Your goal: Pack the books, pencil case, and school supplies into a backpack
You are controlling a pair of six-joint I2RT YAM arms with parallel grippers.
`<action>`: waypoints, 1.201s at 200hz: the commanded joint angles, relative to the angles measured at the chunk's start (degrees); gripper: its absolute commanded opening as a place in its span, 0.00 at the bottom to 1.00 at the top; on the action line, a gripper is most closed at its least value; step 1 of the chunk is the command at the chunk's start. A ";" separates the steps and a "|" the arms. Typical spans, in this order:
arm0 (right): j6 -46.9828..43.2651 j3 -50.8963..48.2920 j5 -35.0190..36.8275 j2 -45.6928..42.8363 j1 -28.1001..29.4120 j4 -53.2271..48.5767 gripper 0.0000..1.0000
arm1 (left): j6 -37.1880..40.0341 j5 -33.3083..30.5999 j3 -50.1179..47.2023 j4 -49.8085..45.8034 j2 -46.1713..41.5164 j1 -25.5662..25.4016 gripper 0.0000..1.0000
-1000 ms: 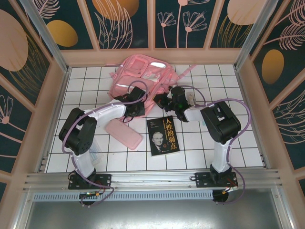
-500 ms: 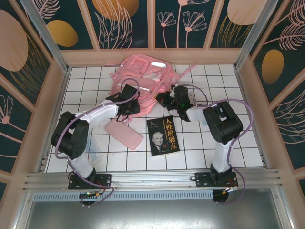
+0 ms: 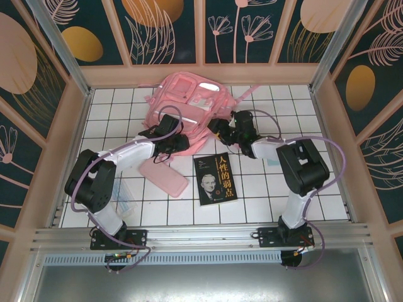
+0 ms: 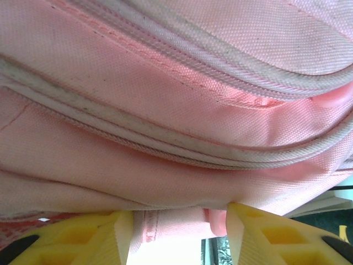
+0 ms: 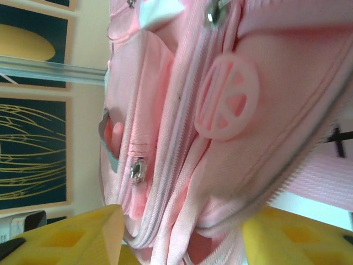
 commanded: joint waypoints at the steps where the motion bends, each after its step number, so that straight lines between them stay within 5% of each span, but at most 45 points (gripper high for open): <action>1: -7.75 3.37 3.56 -3.88 -0.86 -6.66 0.59 | -0.40 -3.72 -1.22 0.66 -0.39 0.16 0.50; 81: -2.84 6.68 -0.83 4.84 1.62 -3.51 0.61 | -2.95 -2.38 -3.92 5.48 -1.41 0.18 0.50; 113: -0.16 5.56 2.43 7.50 2.23 -3.15 0.65 | -3.30 -1.86 -4.19 6.64 -1.58 0.23 0.50; 160: -1.18 17.87 8.51 18.16 3.68 -11.55 0.64 | -3.90 -1.22 -5.62 7.83 -2.33 0.22 0.49; 173: -2.00 21.09 11.05 21.34 3.89 -14.98 0.52 | -4.12 -1.28 -5.63 8.18 -2.85 0.21 0.49; 200: -0.09 19.83 11.03 21.99 3.27 -11.60 0.00 | -4.46 -1.91 -7.69 8.67 -4.46 0.24 0.50; 240: 2.04 20.31 4.33 14.66 2.30 -5.44 0.00 | -2.73 -4.36 -6.65 5.73 -5.28 0.28 0.57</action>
